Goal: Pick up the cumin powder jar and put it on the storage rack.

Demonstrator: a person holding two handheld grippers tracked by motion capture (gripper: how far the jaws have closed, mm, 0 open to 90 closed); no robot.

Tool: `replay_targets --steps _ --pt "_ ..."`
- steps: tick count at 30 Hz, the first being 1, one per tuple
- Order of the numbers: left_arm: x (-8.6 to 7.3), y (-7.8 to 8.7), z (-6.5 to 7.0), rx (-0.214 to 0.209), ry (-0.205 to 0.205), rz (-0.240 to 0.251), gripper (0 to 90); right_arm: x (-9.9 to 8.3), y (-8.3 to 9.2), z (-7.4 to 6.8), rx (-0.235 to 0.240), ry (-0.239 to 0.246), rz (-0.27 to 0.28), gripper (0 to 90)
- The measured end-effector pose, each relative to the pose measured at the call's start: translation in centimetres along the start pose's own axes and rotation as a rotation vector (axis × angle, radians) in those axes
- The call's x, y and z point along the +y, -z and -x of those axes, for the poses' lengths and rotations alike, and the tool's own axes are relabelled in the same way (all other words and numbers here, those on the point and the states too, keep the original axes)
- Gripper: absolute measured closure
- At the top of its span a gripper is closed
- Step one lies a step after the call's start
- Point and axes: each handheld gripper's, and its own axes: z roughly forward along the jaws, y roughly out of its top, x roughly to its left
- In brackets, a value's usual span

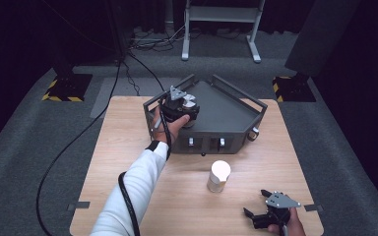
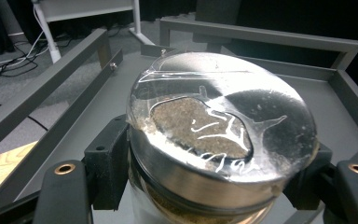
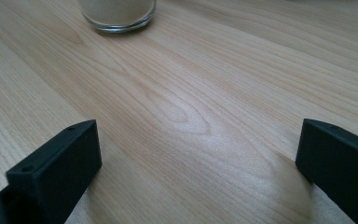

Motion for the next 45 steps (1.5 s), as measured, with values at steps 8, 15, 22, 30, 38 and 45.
replay_targets --steps 8,15,22,30,38,45 --pt "-0.2 -0.2 0.0 0.009 -0.004 -0.004 30.1 0.0 0.0 0.0 0.000 0.000 0.000 0.0" --pt "-0.5 -0.3 -0.5 -0.010 0.012 0.005 30.1 0.0 0.0 0.0 0.000 0.000 0.000 0.0" --pt "-0.8 -0.4 -1.0 -0.020 0.026 0.022 26.6 0.0 0.0 0.0 0.000 0.000 0.000 0.0" --pt "-0.6 0.5 -0.5 0.028 0.015 0.015 5.2 0.0 0.0 0.0 0.000 0.000 0.000 0.0" --pt "-0.8 2.5 -0.6 0.034 -0.025 0.033 3.0 0.0 0.0 0.0 0.000 0.001 0.000 0.0" --pt "-1.8 4.7 -0.9 0.025 -0.036 0.059 2.4 0.0 0.0 0.0 -0.001 0.001 0.001 0.0"
